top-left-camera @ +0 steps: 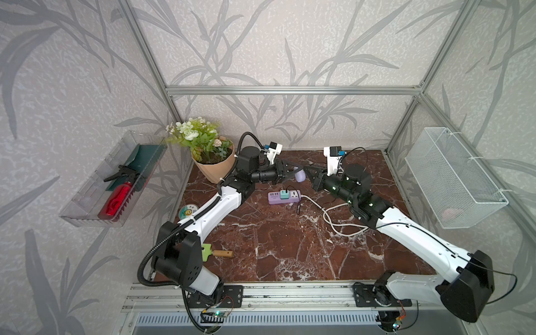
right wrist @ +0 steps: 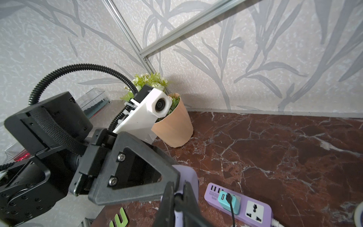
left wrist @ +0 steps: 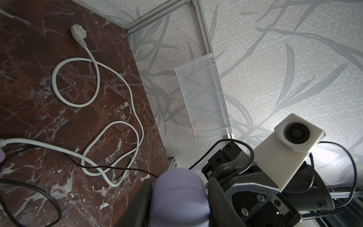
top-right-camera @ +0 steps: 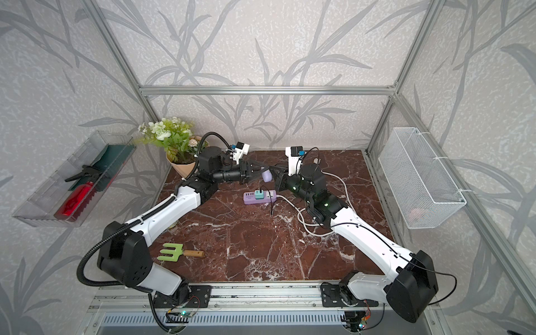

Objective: Charge the bluetooth headset
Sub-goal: Insert the charging cable into the bluetooth headset.

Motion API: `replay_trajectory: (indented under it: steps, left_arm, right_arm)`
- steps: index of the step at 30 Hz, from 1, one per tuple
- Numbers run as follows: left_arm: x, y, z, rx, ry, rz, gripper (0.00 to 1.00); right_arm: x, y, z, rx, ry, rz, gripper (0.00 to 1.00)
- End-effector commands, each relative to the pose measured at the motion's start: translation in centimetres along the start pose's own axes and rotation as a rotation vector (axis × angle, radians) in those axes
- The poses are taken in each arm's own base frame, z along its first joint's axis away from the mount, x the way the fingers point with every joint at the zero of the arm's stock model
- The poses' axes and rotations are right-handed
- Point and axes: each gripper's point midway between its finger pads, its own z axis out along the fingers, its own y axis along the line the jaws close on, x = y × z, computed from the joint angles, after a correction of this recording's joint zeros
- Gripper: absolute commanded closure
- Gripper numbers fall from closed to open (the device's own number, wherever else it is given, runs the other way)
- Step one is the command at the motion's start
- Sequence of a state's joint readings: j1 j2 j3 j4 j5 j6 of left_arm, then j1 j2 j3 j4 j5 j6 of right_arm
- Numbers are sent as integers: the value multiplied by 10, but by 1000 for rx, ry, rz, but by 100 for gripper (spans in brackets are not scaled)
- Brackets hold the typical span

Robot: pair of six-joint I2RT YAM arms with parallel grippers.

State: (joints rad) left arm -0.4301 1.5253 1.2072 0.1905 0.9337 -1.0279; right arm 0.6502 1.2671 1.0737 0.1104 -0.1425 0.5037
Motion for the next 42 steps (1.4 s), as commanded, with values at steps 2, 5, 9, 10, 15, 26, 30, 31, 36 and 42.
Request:
replay_trajectory:
  steps: [2,5,9,10,15,26,30,31,36,42]
  left_arm:
    - [9,-89,-12,194,21,272,100]
    - [9,-91,-12,201,28,278,100]
    - [9,-93,-12,210,35,281,100]
    - [10,-95,-12,214,35,282,100]
    - [6,-100,-13,234,9,273,100]
    - [-10,-129,-18,342,-48,230,100]
    - [-10,-134,-21,350,-54,231,100]
    - [-10,-135,-21,352,-54,231,100]
    - [-1,-137,-18,323,-23,237,100]
    - [5,-138,-20,304,-17,260,100]
  right_arm:
    - [98,-8,1,22,381,17,100]
    - [104,-12,4,34,405,32,100]
    - [110,-14,9,39,418,54,100]
    - [111,-14,10,36,419,59,100]
    - [115,-11,19,30,395,68,100]
    - [134,-13,31,-1,284,105,100]
    - [136,-15,32,-27,264,118,100]
    - [138,-15,33,-28,267,118,100]
    - [149,-12,44,-26,353,114,100]
    - [158,-17,41,23,444,71,100]
